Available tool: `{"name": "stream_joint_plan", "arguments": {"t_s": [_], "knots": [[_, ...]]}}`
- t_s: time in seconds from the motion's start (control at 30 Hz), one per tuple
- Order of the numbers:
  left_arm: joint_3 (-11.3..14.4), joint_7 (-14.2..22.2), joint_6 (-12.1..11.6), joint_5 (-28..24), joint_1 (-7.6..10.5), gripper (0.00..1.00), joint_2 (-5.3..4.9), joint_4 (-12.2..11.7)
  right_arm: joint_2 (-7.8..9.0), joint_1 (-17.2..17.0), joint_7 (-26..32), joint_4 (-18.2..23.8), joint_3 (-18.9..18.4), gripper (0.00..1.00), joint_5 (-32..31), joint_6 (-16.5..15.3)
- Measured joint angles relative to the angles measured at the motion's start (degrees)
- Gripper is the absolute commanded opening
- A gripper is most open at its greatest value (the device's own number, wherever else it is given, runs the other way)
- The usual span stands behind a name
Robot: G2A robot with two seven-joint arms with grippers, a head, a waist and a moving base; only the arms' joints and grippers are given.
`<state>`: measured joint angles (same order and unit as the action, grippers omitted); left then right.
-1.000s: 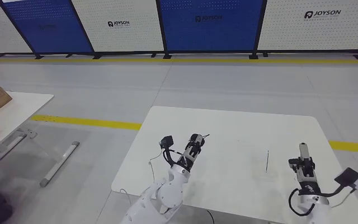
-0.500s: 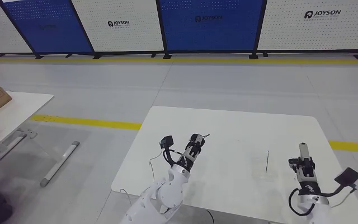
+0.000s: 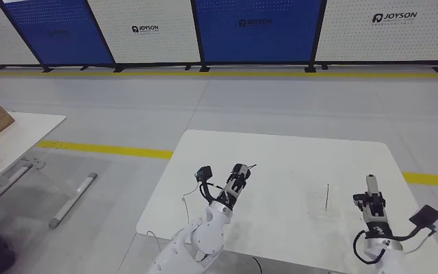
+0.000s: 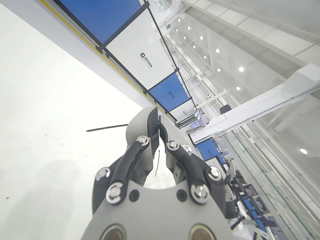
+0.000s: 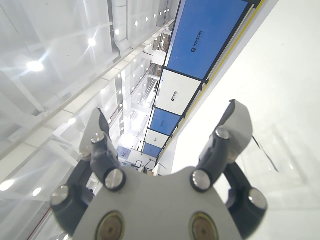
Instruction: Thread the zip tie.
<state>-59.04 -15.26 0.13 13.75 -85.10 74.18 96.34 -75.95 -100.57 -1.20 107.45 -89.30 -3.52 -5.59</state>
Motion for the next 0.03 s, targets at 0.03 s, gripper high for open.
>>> {"name": "stream_joint_plan", "arguments": {"t_s": [0.03], "knots": [[0.0, 0.0, 0.0, 0.0, 0.00, 0.00, 0.00, 0.0, 0.00, 0.0, 0.0, 0.0, 0.0, 1.00, 0.0, 0.0]]}}
